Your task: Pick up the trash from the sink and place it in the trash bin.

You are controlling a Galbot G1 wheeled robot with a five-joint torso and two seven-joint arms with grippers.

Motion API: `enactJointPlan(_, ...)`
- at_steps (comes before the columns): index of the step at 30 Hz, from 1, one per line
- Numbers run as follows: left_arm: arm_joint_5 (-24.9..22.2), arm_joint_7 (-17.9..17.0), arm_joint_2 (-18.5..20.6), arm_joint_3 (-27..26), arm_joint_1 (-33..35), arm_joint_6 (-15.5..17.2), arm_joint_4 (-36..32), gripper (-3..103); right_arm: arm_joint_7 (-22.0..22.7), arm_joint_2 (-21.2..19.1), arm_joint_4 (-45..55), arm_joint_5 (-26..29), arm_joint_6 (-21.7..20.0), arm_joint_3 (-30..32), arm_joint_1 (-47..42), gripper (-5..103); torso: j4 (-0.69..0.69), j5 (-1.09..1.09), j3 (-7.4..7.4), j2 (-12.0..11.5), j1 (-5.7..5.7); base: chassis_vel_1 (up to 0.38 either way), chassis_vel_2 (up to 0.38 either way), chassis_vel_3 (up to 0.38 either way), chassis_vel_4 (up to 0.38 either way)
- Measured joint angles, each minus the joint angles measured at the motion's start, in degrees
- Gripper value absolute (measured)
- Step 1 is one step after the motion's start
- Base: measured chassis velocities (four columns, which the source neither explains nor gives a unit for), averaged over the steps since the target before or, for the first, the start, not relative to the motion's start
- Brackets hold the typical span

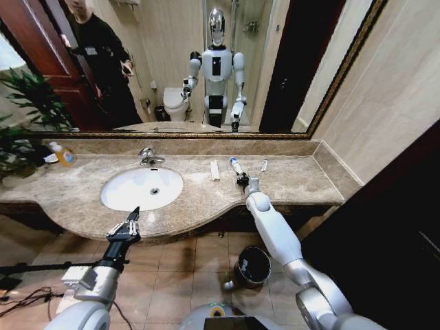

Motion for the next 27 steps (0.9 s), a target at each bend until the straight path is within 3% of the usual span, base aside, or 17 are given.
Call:
enactJointPlan(13,0.0,0.0,0.0,0.0,0.0,0.0,0.0,0,1.6,-2.8,8.5,1.1,-0.4,0.2,-4.1,23,0.00,0.00,0.00,0.0,0.00,0.000,0.000,0.000,0.000)
enactJointPlan(27,0.0,0.0,0.0,0.0,0.0,0.0,0.0,0,2.7,-11.2,27.5,4.8,-1.9,4.0,-20.8,23,-0.01,0.01,0.00,0.0,-0.01,0.000,0.000,0.000,0.000)
